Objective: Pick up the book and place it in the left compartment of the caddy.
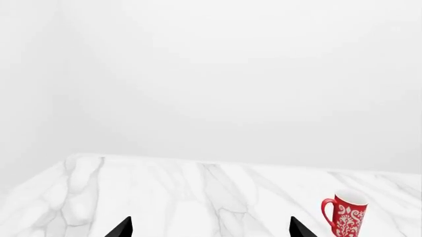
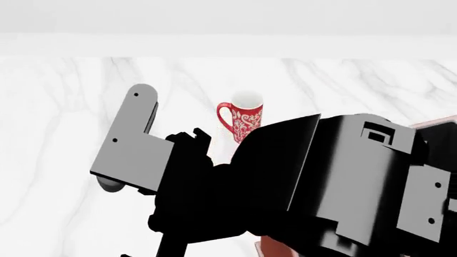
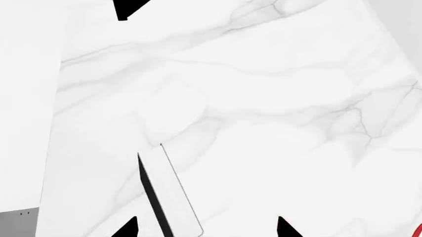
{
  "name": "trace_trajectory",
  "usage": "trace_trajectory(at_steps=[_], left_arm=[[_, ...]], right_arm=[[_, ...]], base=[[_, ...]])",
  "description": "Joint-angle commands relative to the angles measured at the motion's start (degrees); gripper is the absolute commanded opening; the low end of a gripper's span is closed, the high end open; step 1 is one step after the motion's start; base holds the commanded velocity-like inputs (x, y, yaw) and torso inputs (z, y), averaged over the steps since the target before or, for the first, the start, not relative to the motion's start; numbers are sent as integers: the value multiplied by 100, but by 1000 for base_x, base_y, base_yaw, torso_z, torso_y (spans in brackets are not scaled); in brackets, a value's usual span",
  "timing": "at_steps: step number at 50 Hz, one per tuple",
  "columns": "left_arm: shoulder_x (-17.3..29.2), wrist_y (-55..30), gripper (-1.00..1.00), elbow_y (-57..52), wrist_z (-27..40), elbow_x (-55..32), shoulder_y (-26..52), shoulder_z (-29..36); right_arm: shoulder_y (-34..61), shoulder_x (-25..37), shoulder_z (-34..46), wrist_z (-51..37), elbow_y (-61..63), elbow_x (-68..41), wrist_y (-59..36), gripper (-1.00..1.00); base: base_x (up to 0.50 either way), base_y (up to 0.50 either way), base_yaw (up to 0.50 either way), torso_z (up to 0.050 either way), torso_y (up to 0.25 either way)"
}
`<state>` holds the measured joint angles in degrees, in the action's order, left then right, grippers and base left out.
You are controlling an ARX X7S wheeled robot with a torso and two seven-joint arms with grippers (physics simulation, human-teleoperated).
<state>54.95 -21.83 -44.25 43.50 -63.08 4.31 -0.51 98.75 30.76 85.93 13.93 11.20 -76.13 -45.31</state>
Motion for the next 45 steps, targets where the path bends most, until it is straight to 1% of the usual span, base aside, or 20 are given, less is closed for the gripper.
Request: trace_trajectory(at_steps=[1,45], left_arm=[[0,3,100,-6,-7,11,-11,-3],[14,3,100,-40,-8,-6,-23,-30]], right_arm=[[-148,-43,69,52,-38,80,53,100],[-709,-228,274,132,-291,492,367,100]], base=[[0,0,0,0,0],[0,0,0,0,0]])
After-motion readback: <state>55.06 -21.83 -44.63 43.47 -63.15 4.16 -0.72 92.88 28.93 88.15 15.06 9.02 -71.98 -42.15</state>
